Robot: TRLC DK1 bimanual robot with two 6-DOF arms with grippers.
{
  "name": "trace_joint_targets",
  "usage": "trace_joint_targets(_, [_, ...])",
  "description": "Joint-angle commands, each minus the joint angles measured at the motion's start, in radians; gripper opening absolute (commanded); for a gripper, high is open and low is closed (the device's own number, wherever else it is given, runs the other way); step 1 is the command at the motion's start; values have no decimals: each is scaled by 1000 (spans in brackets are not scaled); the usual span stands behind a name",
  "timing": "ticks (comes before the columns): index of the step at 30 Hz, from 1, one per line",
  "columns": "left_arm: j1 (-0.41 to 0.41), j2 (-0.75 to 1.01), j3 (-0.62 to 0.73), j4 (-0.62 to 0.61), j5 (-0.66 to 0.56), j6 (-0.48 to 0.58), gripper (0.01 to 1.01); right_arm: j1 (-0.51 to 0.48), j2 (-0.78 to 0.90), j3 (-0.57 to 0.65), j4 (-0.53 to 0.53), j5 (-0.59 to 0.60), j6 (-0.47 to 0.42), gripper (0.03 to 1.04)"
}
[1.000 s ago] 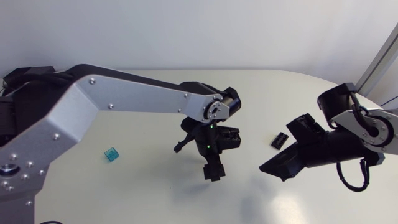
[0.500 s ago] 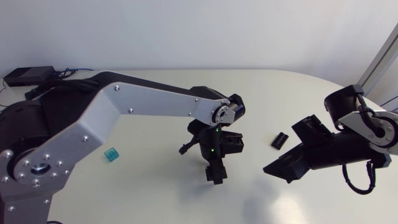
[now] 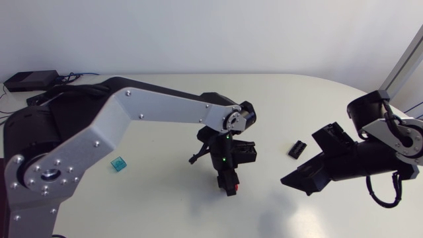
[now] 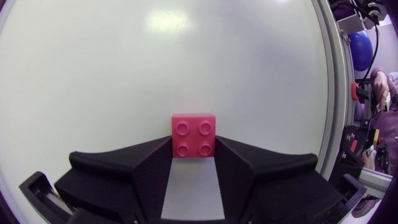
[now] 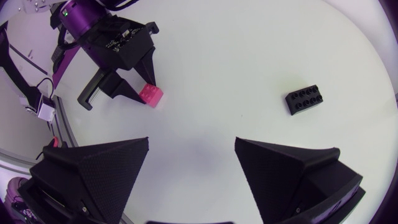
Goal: Sort duplo bricks by size, large to the right and small to the left
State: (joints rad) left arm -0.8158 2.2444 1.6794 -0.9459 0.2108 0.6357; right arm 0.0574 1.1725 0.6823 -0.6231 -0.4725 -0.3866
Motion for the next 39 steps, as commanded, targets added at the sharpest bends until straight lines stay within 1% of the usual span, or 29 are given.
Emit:
trace_joint_targets(1, [23,-2,-26,-5,1,19,292,-10,-10,-21,-18,-8,-24,995])
trace_joint_targets(5, [83,-92,-129,19,1,32,292,-21,-7,-1,-18,-8,-15,995])
trace_joint_targets(10, [187,-235,-317,65,-1,67,292,-21,13,23,-9,-5,11,995])
trace_joint_targets(15, [345,-355,-481,88,-10,136,292,-21,35,40,-1,-3,26,995])
trace_joint_targets(19, [472,-414,-575,107,-22,205,292,-21,52,43,26,2,41,995])
trace_joint_targets(22, [558,-425,-610,122,-28,248,292,-28,82,54,43,18,54,995])
trace_joint_targets(26, [627,-424,-635,150,-48,283,292,-34,102,62,71,63,75,995])
trace_joint_targets(31, [679,-410,-632,168,-64,312,292,-64,124,72,95,92,74,995])
trace_joint_targets(33, [698,-401,-627,174,-68,318,292,-77,147,74,129,126,68,995])
trace_joint_targets(37, [731,-376,-624,199,-88,335,292,-114,230,102,155,137,29,995])
trace_joint_targets(39, [747,-364,-623,208,-93,340,292,-134,274,131,166,140,25,995])
